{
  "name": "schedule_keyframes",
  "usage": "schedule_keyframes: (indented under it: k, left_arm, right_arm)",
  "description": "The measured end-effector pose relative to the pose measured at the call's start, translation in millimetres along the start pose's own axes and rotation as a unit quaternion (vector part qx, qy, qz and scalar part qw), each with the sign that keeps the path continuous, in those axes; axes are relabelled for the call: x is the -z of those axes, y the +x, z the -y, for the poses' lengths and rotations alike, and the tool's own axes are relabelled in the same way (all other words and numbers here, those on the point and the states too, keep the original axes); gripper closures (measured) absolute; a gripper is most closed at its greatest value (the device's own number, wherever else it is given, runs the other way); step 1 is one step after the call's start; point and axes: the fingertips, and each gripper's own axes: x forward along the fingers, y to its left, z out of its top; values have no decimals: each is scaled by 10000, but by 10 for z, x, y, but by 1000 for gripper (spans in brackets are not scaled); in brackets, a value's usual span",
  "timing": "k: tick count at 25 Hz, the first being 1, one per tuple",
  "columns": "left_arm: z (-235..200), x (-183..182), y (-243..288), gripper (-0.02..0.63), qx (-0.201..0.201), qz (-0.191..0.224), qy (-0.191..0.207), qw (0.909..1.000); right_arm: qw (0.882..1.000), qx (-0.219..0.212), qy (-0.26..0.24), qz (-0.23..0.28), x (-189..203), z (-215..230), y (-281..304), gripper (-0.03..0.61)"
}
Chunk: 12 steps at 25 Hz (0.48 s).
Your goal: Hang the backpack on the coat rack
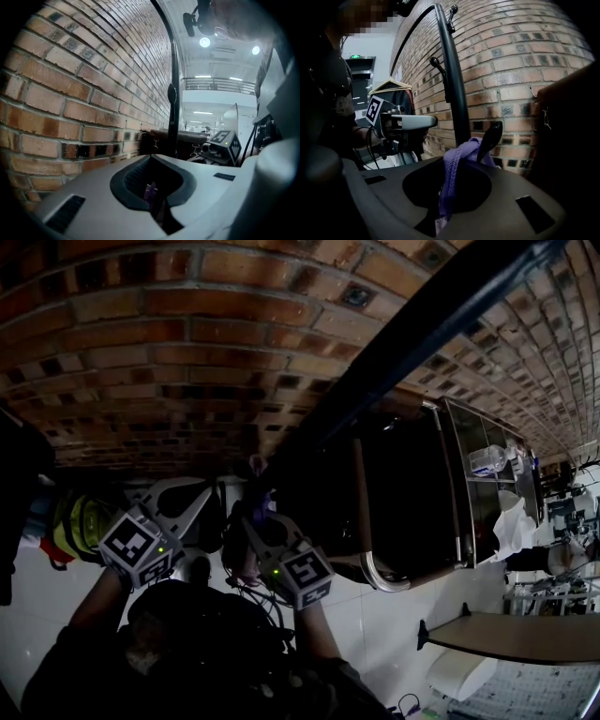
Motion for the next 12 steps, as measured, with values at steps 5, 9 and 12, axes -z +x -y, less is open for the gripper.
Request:
schedule_keyframes:
  k: [5,9,12]
  left_arm:
    - [70,81,27,578,32,-76,-58,9999]
    - [161,92,63,578,134,-65,-31,9999]
    - [186,113,74,578,144,-48,-56,9999]
  right_arm:
    - [9998,167,34,143,64,34,-13,528]
    - [9995,286,16,151,79,53,-44,518]
    - [9993,311,17,204,92,66,-47,511]
